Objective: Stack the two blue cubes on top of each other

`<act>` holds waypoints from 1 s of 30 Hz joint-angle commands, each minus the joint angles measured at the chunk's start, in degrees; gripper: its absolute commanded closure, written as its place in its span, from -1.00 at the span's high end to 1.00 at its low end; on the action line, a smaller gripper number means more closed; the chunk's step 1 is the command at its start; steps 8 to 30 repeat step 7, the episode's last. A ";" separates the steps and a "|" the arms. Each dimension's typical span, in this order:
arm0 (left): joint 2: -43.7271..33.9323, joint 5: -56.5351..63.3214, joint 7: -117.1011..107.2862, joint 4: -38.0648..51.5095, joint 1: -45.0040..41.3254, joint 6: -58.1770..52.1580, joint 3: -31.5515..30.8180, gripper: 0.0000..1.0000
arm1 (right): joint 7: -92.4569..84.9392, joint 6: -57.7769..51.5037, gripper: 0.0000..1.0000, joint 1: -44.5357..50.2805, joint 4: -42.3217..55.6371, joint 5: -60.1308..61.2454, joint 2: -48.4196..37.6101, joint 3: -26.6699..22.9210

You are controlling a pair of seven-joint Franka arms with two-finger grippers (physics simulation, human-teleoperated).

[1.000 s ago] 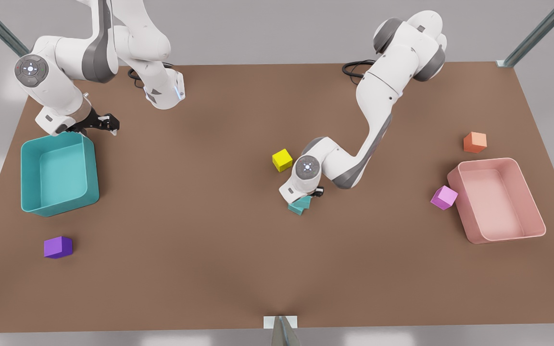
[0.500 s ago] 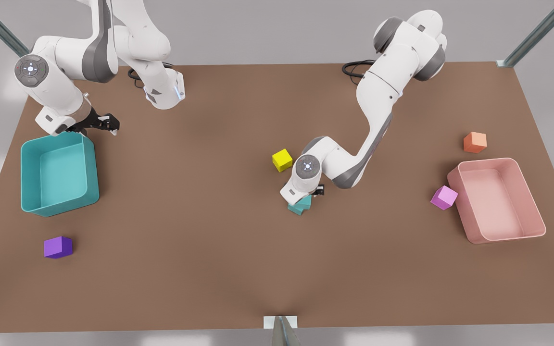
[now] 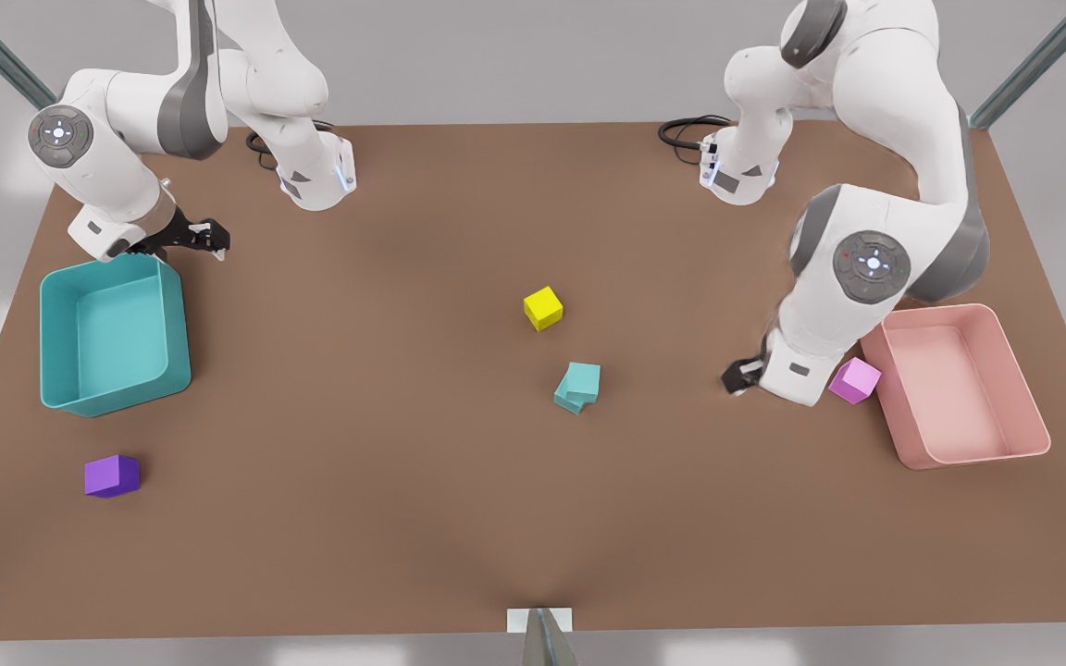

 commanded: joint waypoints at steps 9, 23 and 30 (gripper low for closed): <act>-12.55 -14.00 35.95 -13.73 -5.45 -1.56 21.18 1.00 | -0.05 -0.01 1.00 0.00 0.03 0.04 -0.03 -0.01; -12.55 -14.00 35.95 -13.73 -5.45 -1.56 21.18 1.00 | -0.05 -0.01 1.00 0.00 0.03 0.04 -0.03 -0.01; -12.55 -14.00 35.95 -13.73 -5.45 -1.56 21.18 1.00 | -0.05 -0.01 1.00 0.00 0.03 0.04 -0.03 -0.01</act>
